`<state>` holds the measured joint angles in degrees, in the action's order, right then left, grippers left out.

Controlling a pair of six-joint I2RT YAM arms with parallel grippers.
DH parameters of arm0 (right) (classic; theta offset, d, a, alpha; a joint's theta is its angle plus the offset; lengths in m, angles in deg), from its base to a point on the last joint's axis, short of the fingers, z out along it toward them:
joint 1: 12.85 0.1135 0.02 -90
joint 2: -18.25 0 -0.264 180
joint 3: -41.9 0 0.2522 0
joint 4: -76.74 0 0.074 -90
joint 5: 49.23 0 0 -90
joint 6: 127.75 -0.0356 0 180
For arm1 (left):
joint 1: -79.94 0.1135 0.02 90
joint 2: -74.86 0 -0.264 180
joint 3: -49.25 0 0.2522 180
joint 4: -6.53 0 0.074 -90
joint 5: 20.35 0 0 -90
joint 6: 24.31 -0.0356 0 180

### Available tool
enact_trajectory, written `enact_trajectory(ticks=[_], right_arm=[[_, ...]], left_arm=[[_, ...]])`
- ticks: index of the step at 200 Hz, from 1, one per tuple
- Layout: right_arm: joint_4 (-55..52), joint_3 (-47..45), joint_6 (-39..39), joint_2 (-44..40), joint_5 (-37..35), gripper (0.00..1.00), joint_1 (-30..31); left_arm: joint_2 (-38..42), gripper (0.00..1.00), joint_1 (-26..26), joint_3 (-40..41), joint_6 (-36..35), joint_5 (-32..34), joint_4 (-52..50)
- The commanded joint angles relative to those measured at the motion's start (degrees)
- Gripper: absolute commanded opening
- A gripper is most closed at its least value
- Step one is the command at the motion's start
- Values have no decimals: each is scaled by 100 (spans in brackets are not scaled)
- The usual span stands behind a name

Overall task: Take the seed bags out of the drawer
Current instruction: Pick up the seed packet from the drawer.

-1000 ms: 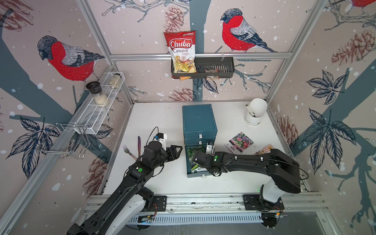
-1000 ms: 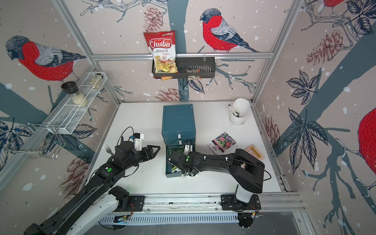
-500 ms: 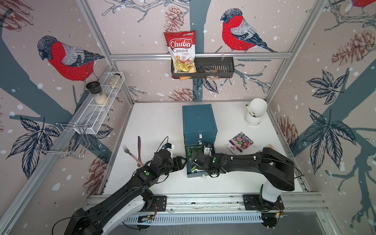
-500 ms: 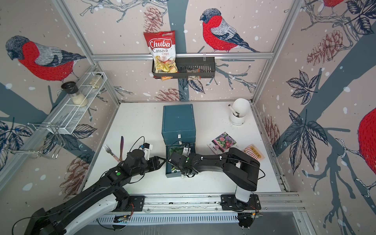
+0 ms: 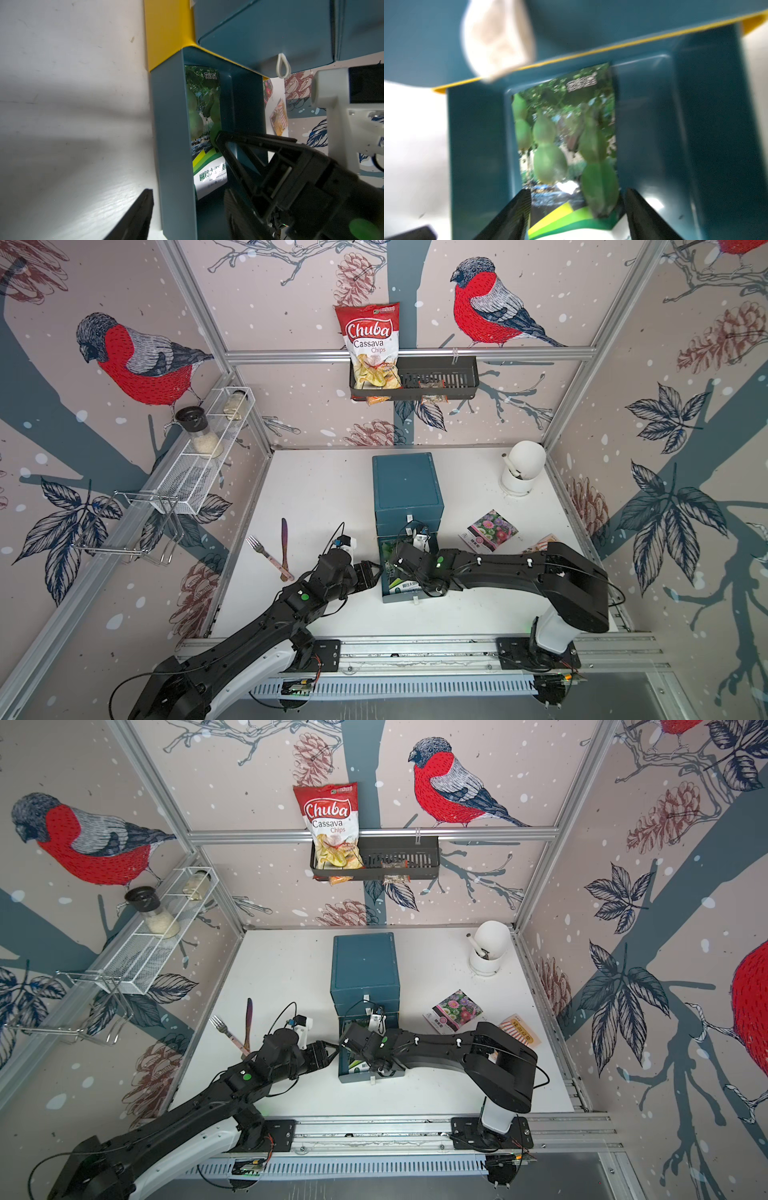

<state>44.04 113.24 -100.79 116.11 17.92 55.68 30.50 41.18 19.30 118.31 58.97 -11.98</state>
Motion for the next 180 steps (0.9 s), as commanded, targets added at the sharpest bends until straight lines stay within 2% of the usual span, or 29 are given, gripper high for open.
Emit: enact_trajectory(ticks=[1, 82, 142, 180], right_arm=[[-268, -22, -84, 96, -160, 76, -41], [879, -367, 63, 295, 659, 61, -116], [1420, -590, 134, 269, 1152, 30, -277], [1397, -537, 239, 223, 1174, 8, -316]], left_arm=[[3, 59, -17, 38, 29, 26, 220], [-107, 59, -17, 191, 51, -35, 399], [-217, 58, -26, 300, 108, -110, 606], [-222, 58, -35, 335, 126, -101, 632]])
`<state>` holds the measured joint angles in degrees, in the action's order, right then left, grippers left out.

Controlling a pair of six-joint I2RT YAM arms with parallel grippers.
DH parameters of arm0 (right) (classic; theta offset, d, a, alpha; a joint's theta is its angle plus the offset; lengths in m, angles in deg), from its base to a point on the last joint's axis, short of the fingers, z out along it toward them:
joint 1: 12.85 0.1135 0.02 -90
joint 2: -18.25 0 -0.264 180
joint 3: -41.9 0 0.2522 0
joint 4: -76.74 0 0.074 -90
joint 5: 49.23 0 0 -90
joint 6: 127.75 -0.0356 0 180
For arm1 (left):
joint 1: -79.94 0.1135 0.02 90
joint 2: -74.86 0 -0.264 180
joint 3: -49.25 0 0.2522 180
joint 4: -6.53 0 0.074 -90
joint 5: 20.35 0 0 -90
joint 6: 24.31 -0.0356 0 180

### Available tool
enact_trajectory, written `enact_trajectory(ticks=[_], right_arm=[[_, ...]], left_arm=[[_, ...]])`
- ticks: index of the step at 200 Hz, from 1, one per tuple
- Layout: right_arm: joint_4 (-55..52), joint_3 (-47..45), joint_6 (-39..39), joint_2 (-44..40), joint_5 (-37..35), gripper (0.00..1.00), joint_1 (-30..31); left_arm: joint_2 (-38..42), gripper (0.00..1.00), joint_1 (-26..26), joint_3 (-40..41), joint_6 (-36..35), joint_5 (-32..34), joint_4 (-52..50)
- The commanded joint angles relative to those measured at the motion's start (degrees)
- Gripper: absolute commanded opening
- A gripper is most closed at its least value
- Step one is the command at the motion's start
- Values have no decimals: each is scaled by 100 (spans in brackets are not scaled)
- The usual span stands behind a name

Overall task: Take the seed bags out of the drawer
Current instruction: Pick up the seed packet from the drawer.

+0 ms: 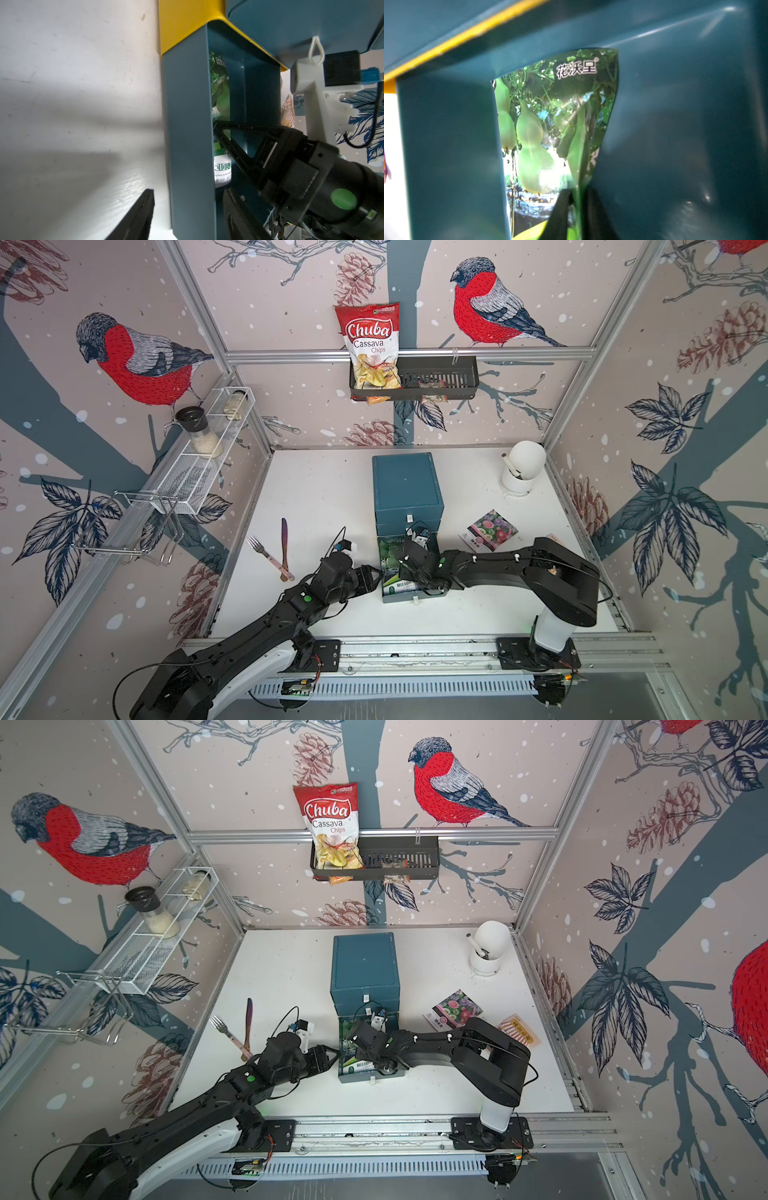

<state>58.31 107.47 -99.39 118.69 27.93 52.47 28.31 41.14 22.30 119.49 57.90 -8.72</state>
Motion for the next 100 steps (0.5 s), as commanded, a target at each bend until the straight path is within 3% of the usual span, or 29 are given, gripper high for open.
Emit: enact_trajectory(ticks=[1, 17, 100], right_arm=[[-32, 40, 100, -43, 170, 8, 6], [-185, 109, 116, -94, 87, 0, 20], [-1018, 391, 126, -487, -394, 0, 181]], left_arm=[[1, 58, -30, 36, 8, 6, 307], [6, 58, -30, 45, 16, 25, 300], [22, 59, -30, 25, 12, 119, 234]])
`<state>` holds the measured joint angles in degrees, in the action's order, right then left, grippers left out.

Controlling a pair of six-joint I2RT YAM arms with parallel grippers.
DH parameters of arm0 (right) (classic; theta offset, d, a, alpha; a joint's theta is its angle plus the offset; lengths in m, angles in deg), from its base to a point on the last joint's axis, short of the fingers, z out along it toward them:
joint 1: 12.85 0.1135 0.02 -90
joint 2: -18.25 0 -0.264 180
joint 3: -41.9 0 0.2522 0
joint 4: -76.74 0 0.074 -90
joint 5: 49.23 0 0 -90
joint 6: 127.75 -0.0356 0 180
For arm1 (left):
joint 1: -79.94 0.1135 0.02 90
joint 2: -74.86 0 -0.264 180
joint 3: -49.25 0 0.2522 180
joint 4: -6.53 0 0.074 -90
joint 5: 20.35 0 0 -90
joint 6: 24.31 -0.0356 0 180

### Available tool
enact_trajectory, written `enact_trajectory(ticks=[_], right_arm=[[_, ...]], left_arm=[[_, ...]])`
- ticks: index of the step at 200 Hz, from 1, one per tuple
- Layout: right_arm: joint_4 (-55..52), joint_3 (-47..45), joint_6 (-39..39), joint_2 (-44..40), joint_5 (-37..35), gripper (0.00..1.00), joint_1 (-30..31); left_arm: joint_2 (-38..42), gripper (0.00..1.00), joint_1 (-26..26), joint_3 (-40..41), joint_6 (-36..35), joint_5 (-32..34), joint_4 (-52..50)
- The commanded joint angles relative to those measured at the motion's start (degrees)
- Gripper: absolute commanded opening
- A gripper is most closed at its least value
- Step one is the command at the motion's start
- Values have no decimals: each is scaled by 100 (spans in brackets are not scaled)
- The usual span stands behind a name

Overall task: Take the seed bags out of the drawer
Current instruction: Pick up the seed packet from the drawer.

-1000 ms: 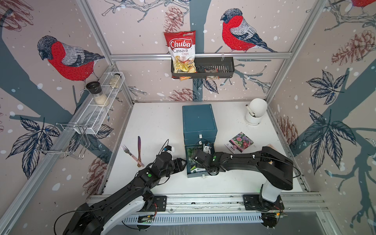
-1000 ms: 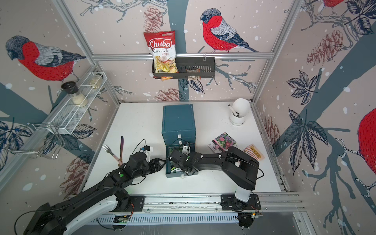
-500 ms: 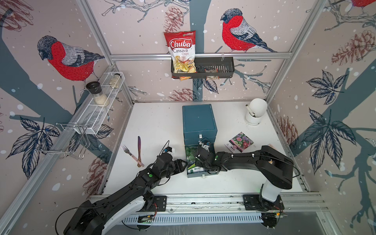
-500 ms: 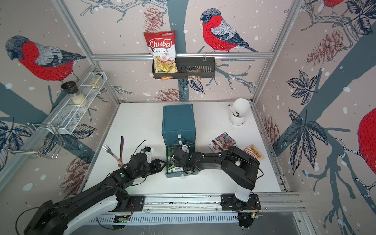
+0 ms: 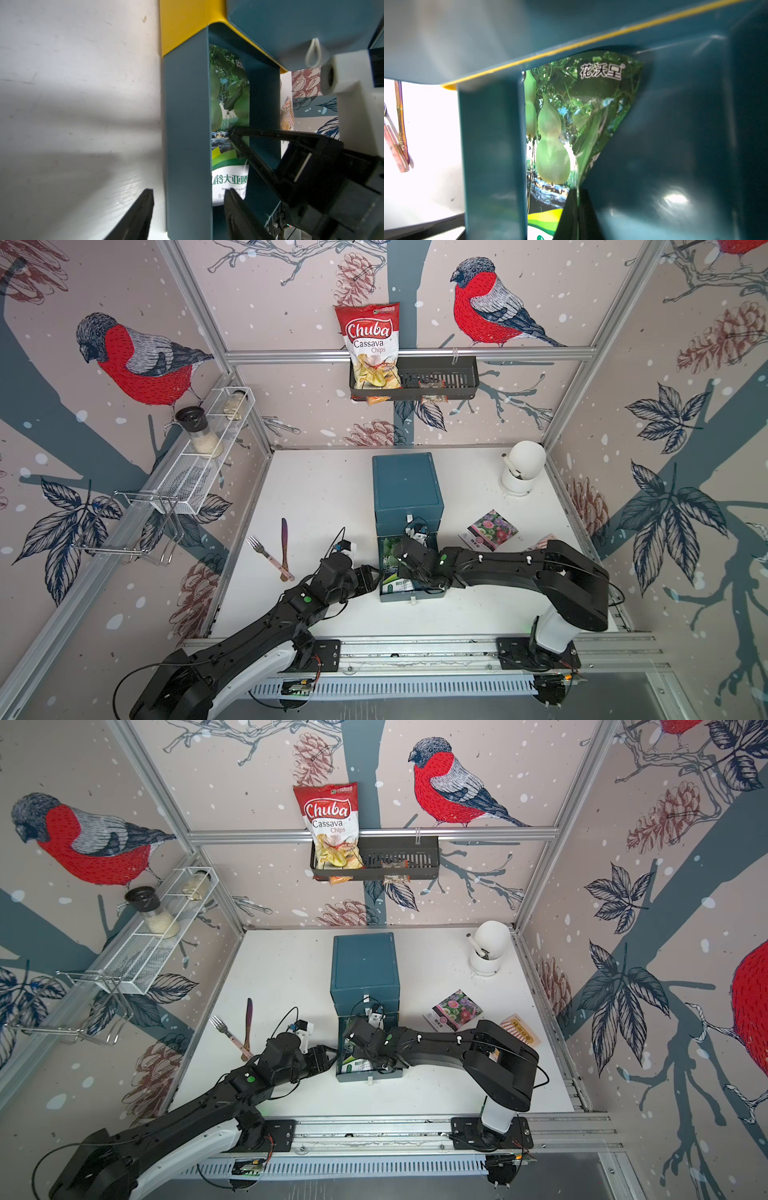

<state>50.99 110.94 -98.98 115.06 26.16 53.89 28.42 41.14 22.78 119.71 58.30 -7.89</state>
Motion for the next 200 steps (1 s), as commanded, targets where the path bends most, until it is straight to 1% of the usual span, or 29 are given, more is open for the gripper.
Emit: enact_trajectory(ticks=[1, 34, 76, 112, 139, 161, 179, 200], right_arm=[[-291, 48, 85, -130, -217, 0, 40], [-569, 152, 59, -349, -299, 0, 156], [-1375, 470, 43, -710, -744, 0, 524], [-2002, 593, -91, -1108, -1076, 0, 878], [-2277, 466, -207, -1605, -1232, 0, 1085], [-2751, 457, -353, -2095, -1566, 0, 1280], [-3377, 412, -640, -2606, -1925, 0, 1373], [-3903, 178, -1011, -3285, -2236, 0, 1344]], left_arm=[[12, 60, -30, -22, -8, 80, 148], [16, 61, -30, -62, 1, 98, 133], [171, 64, -30, -433, -81, 177, -183], [336, 68, -13, -1320, -406, 616, -896], [215, 70, 136, -2116, -755, 773, -1384], [14, 71, 504, -2631, -1041, 602, -1597], [-243, 72, 841, -3018, -1258, 375, -1618], [-701, 73, 931, -3539, -1533, 298, -1658]])
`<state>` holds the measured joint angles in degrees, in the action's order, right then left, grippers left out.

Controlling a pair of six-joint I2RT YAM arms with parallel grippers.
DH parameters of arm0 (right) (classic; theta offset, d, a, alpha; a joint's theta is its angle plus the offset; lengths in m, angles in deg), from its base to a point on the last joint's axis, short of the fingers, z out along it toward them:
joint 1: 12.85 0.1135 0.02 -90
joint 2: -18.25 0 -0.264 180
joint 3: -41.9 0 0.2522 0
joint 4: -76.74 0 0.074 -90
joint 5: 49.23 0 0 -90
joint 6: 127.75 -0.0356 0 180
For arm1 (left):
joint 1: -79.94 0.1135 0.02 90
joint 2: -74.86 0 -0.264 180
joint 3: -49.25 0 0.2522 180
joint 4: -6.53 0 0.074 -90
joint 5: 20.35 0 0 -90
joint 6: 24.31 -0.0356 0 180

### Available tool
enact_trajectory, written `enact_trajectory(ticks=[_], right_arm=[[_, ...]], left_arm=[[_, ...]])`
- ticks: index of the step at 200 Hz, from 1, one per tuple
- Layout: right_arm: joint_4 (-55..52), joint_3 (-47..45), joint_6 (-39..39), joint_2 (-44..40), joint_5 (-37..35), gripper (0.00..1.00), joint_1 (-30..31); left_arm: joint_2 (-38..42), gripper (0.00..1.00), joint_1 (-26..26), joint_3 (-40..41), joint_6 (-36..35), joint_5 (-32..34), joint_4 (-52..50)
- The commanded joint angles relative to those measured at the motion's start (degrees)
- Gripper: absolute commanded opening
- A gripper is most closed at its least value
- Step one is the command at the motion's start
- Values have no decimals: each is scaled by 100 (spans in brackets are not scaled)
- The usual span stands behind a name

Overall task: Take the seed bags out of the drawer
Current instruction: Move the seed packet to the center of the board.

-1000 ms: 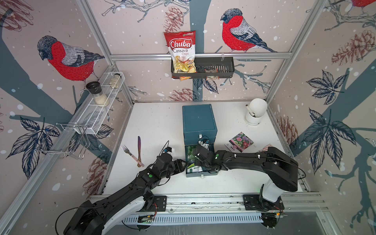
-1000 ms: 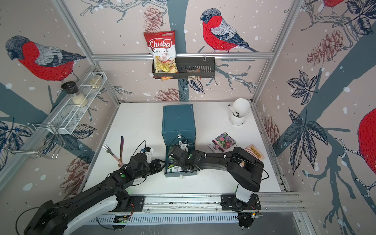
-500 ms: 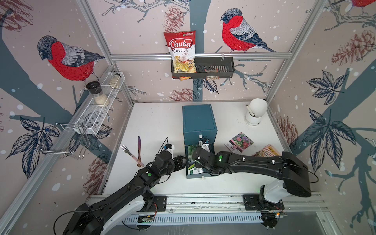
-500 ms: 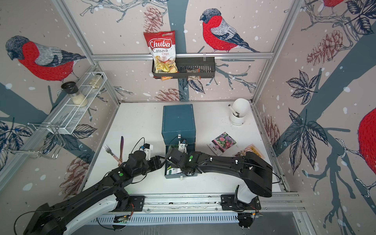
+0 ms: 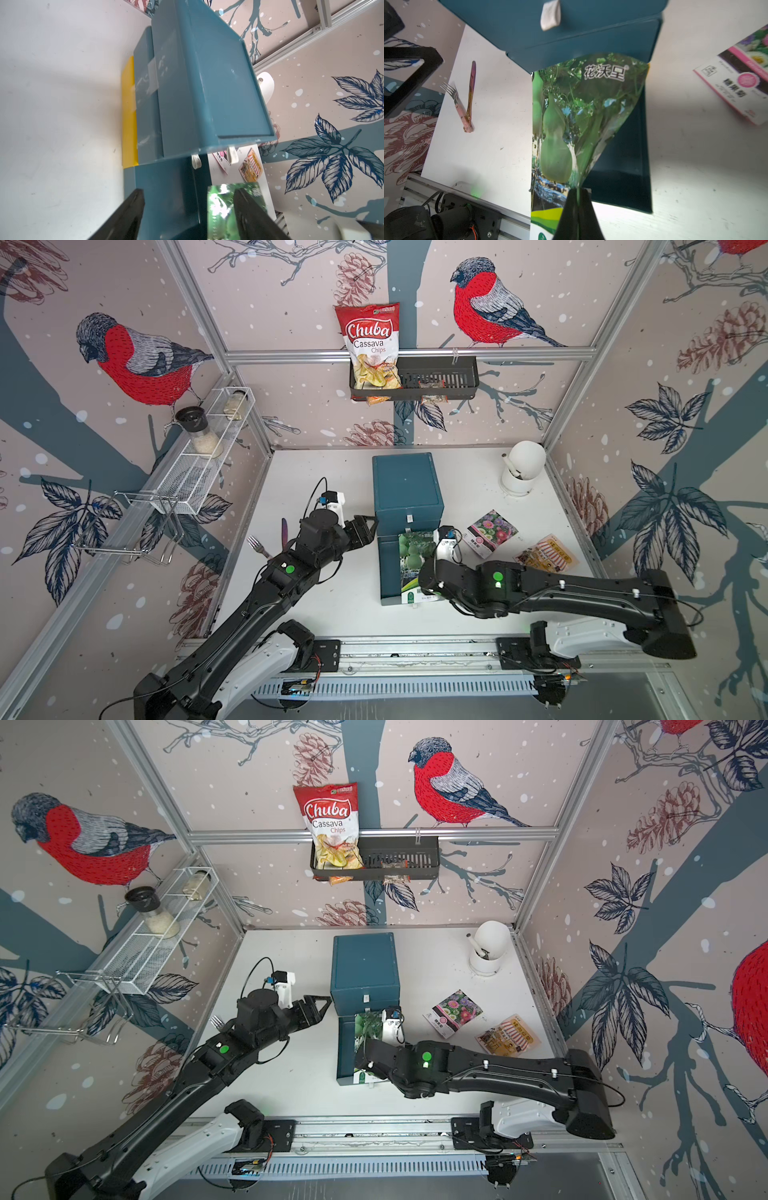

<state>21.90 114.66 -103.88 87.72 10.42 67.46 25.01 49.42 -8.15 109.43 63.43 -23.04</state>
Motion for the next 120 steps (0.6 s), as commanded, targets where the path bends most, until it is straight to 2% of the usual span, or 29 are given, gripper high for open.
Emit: enact_trajectory(ticks=[1, 19, 34, 60, 75, 101, 120], right_arm=[[-1013, -208, -532, -585, -677, 0, -19], [-1339, -454, -838, -1211, -935, 0, -150], [-1426, -724, -812, -1654, -892, 0, -640], [-685, -1379, -1, -2161, 198, 0, -2146], [-469, -1749, 129, -2145, 558, 0, -2648], [-473, -2023, 345, -1712, 959, 0, -3059], [-550, -2209, 175, -1486, 1154, 0, -2924]], left_arm=[[-386, 73, 105, -476, -516, -223, -147], [-780, 73, 125, -876, -651, -315, -115], [-1073, 73, 176, -1184, -743, -370, -101], [-1491, 73, 229, -1578, -893, -384, -90], [-1670, 72, 310, -1678, -947, -443, -63], [-1875, 72, 475, -1809, -993, -642, -72], [-1882, 72, 533, -1809, -1049, -646, -93]])
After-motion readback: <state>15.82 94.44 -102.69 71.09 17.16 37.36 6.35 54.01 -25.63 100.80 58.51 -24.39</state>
